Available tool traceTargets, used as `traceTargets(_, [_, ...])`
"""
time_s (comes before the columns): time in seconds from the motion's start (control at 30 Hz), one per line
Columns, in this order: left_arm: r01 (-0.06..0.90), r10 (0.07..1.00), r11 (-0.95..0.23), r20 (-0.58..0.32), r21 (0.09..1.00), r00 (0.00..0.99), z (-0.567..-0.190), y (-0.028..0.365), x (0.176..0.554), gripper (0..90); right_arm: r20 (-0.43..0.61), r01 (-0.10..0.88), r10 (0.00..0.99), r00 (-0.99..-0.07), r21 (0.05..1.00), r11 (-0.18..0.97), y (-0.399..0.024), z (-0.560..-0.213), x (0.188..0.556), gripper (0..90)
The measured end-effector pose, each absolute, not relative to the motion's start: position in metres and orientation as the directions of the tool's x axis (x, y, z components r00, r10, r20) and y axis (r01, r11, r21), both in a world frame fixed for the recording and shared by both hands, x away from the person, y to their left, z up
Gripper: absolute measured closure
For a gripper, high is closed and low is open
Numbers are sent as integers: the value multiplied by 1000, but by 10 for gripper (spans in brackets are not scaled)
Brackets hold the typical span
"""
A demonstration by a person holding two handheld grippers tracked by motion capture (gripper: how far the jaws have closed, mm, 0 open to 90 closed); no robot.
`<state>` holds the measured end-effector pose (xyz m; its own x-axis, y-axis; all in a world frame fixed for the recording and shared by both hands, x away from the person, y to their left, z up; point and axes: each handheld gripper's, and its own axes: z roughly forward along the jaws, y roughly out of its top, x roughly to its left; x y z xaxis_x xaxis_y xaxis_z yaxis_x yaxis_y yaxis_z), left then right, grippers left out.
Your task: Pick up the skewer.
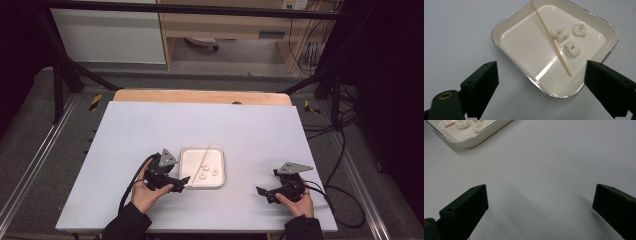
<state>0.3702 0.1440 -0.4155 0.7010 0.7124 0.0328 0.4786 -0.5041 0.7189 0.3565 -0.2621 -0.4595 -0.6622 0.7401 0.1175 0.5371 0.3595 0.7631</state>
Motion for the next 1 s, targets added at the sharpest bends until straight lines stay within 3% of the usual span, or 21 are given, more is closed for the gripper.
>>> traceTargets(0.4, [515,733,-498,22,698,680,-422,117,383,285,113,534,738,-665,763,364,-262,-460,357,7])
traceTargets(1.0, [539,764,-482,29,690,645,-437,91,387,671,114,534,738,-666,763,365,-262,-460,357,7])
